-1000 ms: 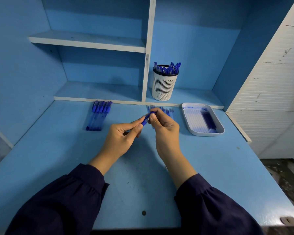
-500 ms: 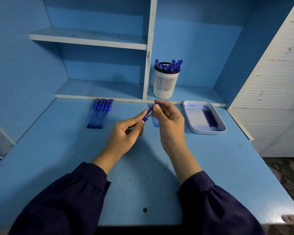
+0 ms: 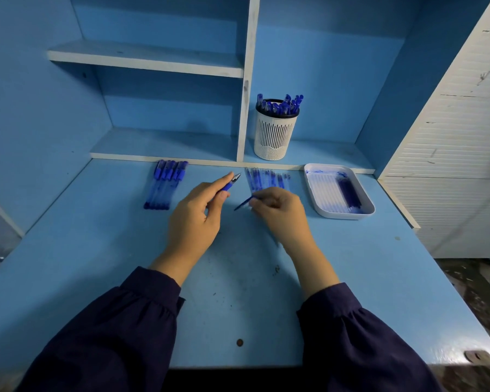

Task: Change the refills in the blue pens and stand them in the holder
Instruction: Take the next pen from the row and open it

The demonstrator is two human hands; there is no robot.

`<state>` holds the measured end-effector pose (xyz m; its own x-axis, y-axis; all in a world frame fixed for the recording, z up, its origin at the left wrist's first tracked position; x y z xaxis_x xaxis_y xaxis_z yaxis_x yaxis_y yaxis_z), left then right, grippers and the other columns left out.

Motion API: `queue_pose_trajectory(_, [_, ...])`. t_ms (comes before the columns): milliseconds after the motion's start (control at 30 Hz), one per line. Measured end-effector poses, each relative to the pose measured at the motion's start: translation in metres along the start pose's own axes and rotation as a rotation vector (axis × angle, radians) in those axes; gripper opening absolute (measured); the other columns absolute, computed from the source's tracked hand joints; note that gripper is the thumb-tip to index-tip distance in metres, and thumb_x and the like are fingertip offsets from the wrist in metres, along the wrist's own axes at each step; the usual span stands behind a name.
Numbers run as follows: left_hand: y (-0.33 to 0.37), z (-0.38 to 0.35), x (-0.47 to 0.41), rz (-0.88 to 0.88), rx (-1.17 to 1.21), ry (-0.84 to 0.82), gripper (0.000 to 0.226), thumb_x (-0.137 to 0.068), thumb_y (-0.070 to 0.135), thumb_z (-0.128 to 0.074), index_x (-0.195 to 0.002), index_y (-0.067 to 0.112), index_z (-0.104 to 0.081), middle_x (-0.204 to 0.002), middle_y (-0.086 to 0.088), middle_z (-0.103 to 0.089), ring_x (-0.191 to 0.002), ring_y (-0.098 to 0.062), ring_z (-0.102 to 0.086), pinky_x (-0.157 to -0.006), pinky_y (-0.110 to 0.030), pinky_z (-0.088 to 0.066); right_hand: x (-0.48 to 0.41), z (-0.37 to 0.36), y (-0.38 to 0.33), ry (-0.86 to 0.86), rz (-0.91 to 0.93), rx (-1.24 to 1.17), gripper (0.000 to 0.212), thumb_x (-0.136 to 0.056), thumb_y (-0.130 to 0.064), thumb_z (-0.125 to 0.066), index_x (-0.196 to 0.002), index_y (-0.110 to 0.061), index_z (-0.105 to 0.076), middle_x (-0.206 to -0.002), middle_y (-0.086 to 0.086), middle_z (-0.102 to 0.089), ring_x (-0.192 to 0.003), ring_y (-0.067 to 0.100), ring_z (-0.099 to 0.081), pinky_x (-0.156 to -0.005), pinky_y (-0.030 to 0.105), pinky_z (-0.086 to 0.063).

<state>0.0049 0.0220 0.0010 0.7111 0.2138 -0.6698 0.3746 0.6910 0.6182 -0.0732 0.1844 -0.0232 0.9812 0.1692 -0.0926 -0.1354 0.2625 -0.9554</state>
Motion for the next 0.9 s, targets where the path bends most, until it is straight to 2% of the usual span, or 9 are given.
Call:
queue_pose_trajectory(100, [-0.004,0.006,-0.001,0.016,-0.031,0.047,0.028,-0.1,0.02,-0.057,-0.126,0.024,-0.065,-0.108,0.015,-0.07,-0.093,0.006,-0.063,-0.067,-0.007,-0.042,0.003,-0.004,-0.005,-0.009,0.084,0.245,0.006,-0.081,-0.018,-0.075,-0.086,-0.015,-0.073,-0.067,-0.013,-0.061,-0.063,-0.002,-0.055,-0.062,0.004,-0.041])
queue_pose_trajectory(200, [-0.011,0.011,-0.001,0.056,0.009,0.077,0.02,-0.097,0.02,-0.061,-0.117,0.019,-0.067,-0.106,0.015,-0.069,-0.096,-0.001,-0.064,-0.083,-0.018,-0.051,0.005,-0.007,-0.004,-0.041,0.114,0.323,0.01,-0.08,-0.016,-0.076,-0.088,-0.012,-0.075,-0.077,-0.003,-0.068,-0.066,0.002,-0.056,-0.061,0.001,-0.039])
queue_pose_trajectory(267, [-0.012,0.011,-0.001,0.046,0.018,0.068,0.016,-0.096,0.016,-0.062,-0.112,0.015,-0.067,-0.105,0.016,-0.066,-0.097,-0.003,-0.064,-0.088,-0.019,-0.051,0.005,-0.006,-0.003,-0.038,0.107,0.313,0.013,-0.081,-0.018,-0.076,-0.092,-0.011,-0.076,-0.081,-0.003,-0.07,-0.067,-0.003,-0.056,-0.063,0.0,-0.04])
queue_pose_trajectory(367, [-0.005,0.007,-0.002,-0.017,0.0,0.025,0.014,-0.095,0.009,-0.063,-0.107,0.011,-0.068,-0.105,0.012,-0.066,-0.097,-0.006,-0.063,-0.089,-0.016,-0.048,0.006,-0.002,-0.006,-0.03,0.062,0.143,0.022,-0.088,-0.032,-0.068,-0.088,-0.011,-0.075,-0.069,-0.005,-0.068,-0.062,-0.006,-0.057,-0.065,0.01,-0.047])
queue_pose_trajectory(433, [0.0,0.004,-0.002,-0.074,-0.021,-0.006,0.013,-0.092,0.003,-0.065,-0.103,0.008,-0.069,-0.102,0.005,-0.068,-0.095,-0.008,-0.064,-0.088,-0.018,-0.049,0.009,-0.003,-0.007,-0.069,0.005,-0.086,0.029,-0.091,-0.038,-0.063,-0.092,-0.01,-0.073,-0.078,0.004,-0.072,-0.07,0.003,-0.063,-0.073,0.023,-0.055])
queue_pose_trajectory(500, [0.002,0.0,-0.002,-0.117,-0.054,-0.04,0.014,-0.089,0.0,-0.066,-0.101,0.006,-0.071,-0.099,0.001,-0.068,-0.093,-0.012,-0.064,-0.085,-0.025,-0.052,0.012,-0.006,-0.013,-0.12,0.016,-0.193,0.029,-0.092,-0.035,-0.063,-0.095,-0.007,-0.071,-0.083,0.009,-0.073,-0.072,0.008,-0.065,-0.073,0.023,-0.055])
queue_pose_trajectory(633, [0.003,-0.005,0.001,-0.127,-0.058,-0.081,0.015,-0.091,0.011,-0.063,-0.103,0.009,-0.072,-0.097,0.001,-0.068,-0.089,-0.015,-0.064,-0.08,-0.037,-0.054,0.012,-0.006,-0.02,-0.122,0.123,-0.122,0.016,-0.09,-0.018,-0.068,-0.086,-0.003,-0.068,-0.07,0.01,-0.068,-0.062,0.009,-0.059,-0.065,0.022,-0.05])
queue_pose_trajectory(733, [0.002,-0.006,0.002,-0.087,-0.008,-0.094,0.016,-0.091,0.004,-0.065,-0.104,0.007,-0.073,-0.095,-0.001,-0.07,-0.088,-0.012,-0.065,-0.081,-0.031,-0.053,0.012,-0.005,-0.023,-0.094,0.214,-0.063,0.008,-0.087,-0.005,-0.068,-0.082,-0.013,-0.068,-0.071,-0.001,-0.067,-0.065,0.008,-0.06,-0.068,0.018,-0.049])
queue_pose_trajectory(900, [0.001,-0.004,0.002,-0.063,-0.006,-0.093,0.018,-0.091,0.001,-0.066,-0.106,0.007,-0.074,-0.096,0.0,-0.07,-0.089,-0.007,-0.064,-0.082,-0.024,-0.053,0.013,-0.009,-0.022,-0.169,0.18,-0.162,0.015,-0.084,-0.004,-0.071,-0.098,-0.008,-0.066,-0.09,0.008,-0.068,-0.079,0.011,-0.065,-0.075,0.023,-0.055])
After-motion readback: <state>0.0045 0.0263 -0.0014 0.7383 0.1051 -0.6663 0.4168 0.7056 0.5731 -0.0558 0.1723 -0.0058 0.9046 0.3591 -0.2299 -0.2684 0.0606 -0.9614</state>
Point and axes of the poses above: each hand's wrist, its own x-axis away from the middle knuckle, its own z-axis out of the back of the hand, y = z × x, the point moved 8 cm from there along -x, towards the middle knuckle
